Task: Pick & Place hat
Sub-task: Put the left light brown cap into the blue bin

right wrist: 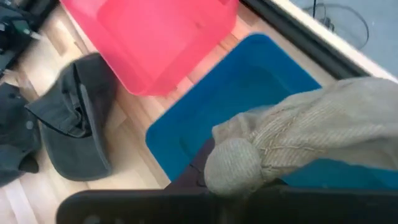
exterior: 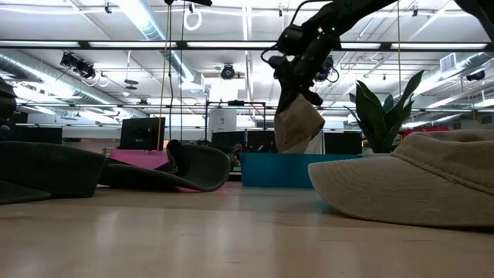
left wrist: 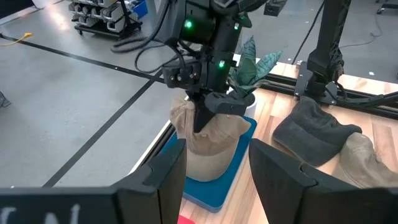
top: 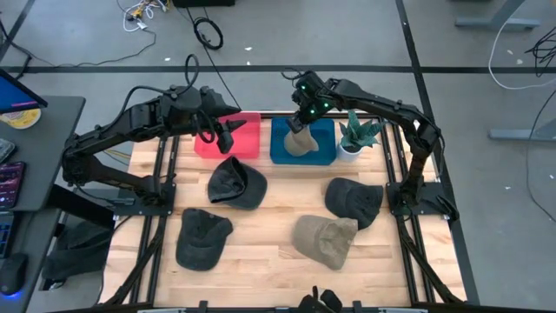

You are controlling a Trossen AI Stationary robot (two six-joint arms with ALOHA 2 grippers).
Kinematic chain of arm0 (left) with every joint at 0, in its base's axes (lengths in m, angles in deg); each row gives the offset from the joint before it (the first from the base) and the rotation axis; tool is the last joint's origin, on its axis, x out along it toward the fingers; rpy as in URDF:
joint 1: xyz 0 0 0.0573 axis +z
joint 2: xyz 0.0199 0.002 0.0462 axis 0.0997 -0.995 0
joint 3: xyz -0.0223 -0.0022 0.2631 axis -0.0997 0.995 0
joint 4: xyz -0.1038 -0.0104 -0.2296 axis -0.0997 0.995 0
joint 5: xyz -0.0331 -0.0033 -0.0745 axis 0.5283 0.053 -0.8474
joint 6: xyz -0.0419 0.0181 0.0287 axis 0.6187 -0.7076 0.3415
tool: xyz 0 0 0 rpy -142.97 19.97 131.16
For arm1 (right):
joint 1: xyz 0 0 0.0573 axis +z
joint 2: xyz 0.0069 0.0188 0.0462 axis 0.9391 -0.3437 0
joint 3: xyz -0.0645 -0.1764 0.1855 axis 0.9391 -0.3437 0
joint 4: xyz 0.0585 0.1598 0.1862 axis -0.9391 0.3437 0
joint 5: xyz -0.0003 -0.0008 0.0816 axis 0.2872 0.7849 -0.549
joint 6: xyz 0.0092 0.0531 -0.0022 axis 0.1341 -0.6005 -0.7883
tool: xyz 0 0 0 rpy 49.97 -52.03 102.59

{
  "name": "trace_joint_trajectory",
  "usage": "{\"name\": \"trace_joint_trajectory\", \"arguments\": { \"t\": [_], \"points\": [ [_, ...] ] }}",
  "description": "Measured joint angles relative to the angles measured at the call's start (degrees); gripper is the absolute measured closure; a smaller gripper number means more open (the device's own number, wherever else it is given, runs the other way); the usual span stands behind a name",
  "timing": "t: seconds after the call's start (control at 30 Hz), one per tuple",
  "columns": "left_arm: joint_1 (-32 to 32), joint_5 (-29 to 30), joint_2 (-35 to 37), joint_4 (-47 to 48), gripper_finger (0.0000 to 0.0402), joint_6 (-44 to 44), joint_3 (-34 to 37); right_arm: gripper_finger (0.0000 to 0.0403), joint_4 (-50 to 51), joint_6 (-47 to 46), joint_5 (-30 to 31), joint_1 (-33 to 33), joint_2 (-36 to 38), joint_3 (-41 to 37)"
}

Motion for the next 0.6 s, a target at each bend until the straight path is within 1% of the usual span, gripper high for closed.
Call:
{"name": "trace_joint_trajectory", "arguments": {
  "t": [0.17,0.47,0.6],
  "points": [
    [0.0,0.0,0.0,0.0,0.0223,0.0,0.0,0.0403,3.2,-2.5,1.6,0.0,-0.9,0.0],
    [0.0,0.0,-0.3,0.0,0.0223,-0.5,0.0,0.0403,2.6,-9.9,2.1,0.3,-1.2,0.0],
    [0.0,0.0,-0.3,0.0,0.0223,-0.5,0.0,0.0403,2.4,-10.3,2.1,0.5,-2.1,0.0]
  ]
}}
